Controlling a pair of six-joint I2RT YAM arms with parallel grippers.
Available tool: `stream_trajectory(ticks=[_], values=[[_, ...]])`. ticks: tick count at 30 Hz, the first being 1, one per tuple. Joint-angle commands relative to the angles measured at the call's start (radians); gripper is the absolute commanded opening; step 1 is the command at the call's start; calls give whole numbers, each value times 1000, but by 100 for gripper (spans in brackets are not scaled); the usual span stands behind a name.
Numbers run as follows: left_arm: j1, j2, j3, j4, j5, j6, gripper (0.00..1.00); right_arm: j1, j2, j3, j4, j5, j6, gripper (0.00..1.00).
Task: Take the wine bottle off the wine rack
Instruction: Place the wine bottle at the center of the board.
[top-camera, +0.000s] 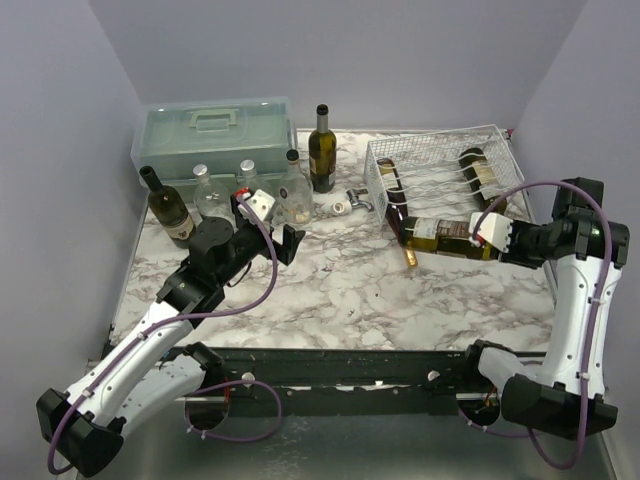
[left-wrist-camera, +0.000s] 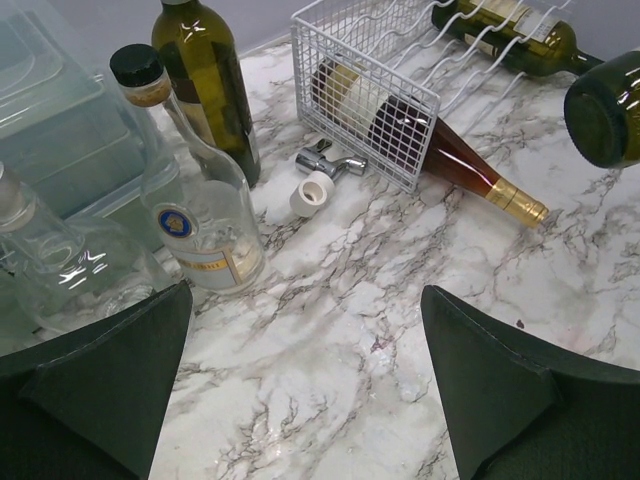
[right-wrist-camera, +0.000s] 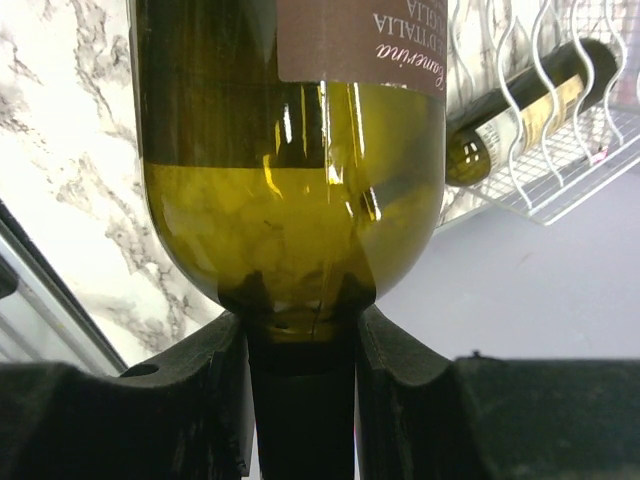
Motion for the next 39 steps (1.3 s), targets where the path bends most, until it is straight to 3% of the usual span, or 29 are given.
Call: stream_trajectory(ticks=[1, 9, 19, 30, 39], values=[[-6, 7, -14, 11, -30, 22, 99, 58, 37, 75, 26, -84, -19, 0], [-6, 16, -15, 9, -52, 43, 99, 492, 186, 206, 26, 137, 270, 0], [-5, 6, 8, -28, -159, 49, 99, 1002, 339, 310, 26, 724, 321, 0], [12, -8, 19, -49, -219, 66, 99, 1303, 509, 355, 49, 1056, 314, 0], [29, -16, 21, -50, -217, 64, 99, 1420, 559, 317, 43, 1195, 254, 0]])
